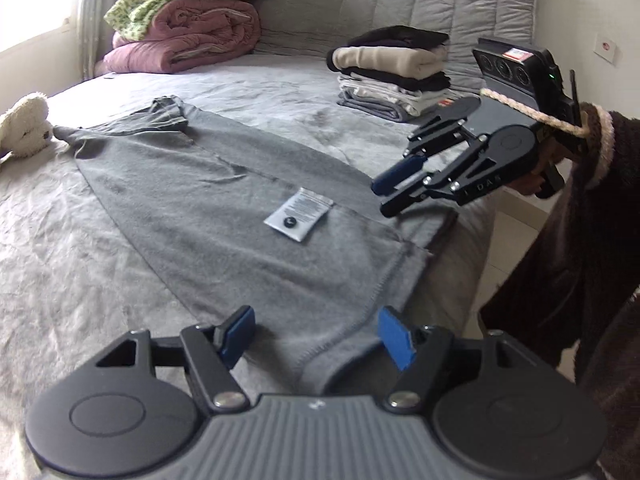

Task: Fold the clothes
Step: 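Open both grippers and pull them back from the flattened shirt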

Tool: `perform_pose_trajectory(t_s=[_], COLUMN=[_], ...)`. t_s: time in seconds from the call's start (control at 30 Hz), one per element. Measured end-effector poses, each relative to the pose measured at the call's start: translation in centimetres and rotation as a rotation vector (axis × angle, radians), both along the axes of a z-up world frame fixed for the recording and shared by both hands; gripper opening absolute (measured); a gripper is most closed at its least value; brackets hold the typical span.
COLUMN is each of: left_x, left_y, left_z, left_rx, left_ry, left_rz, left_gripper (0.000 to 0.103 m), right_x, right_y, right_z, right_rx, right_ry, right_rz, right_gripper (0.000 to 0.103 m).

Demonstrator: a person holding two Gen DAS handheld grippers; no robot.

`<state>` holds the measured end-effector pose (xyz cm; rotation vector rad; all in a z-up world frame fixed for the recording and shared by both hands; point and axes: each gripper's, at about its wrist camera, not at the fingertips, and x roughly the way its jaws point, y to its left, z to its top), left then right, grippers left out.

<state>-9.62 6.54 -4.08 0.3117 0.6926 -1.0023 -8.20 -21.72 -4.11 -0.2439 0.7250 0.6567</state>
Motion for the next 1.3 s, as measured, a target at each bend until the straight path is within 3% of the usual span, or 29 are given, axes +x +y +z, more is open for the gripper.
perform_pose_trajectory(t_s=[0.27, 0.37, 0.53, 0.67, 0.83, 1.0, 1.17, 1.23, 1.3], left_x=[2.5, 3.7, 4.3, 3.2, 1.4, -1.1, -0.7, -0.2, 0.1], left_y=[-0.7, -2.7, -4.9, -4.4, -2.6, -1.9, -0.5, 0.3, 1.1], left_z=[1.5, 0.8, -1.2, -1.2, -1.3, -1.4, 0.3, 1.2, 2.2], left_rx=[-0.107, -0.07, 0.005, 0.003, -0.035, 0.024, -0.005, -0.07, -0.153], left_ry=[0.001, 0.002, -0.005, -0.007, 0.04, 0.012, 0.168, 0.227, 0.229], left_rz=[0.061, 0.024, -0.001, -0.003, 0.002, -0.051, -0.108, -0.113, -0.085], left_gripper=[0.07, 0.07, 0.07, 0.07, 0.07, 0.076, 0.076, 0.072, 0.071], right_x=[1.4, 2.4, 3.0, 2.1, 1.3, -0.2, -1.2, -1.7, -1.7], right_y=[1.1, 2.3, 4.3, 4.5, 2.3, 0.5, -0.1, -0.1, -0.3], right_z=[1.1, 1.2, 0.3, -1.0, -1.3, -1.1, 0.0, 0.4, 1.0], right_rx=[0.114, 0.156, 0.1, 0.036, 0.11, 0.111, 0.055, 0.029, 0.048], right_ry=[-0.005, 0.024, 0.048, 0.024, 0.058, 0.104, 0.165, 0.177, 0.171], right_rz=[-0.057, -0.048, -0.003, 0.039, 0.037, 0.07, 0.124, 0.144, 0.134], right_gripper=[0.035, 0.035, 0.035, 0.038, 0.041, 0.041, 0.043, 0.043, 0.043])
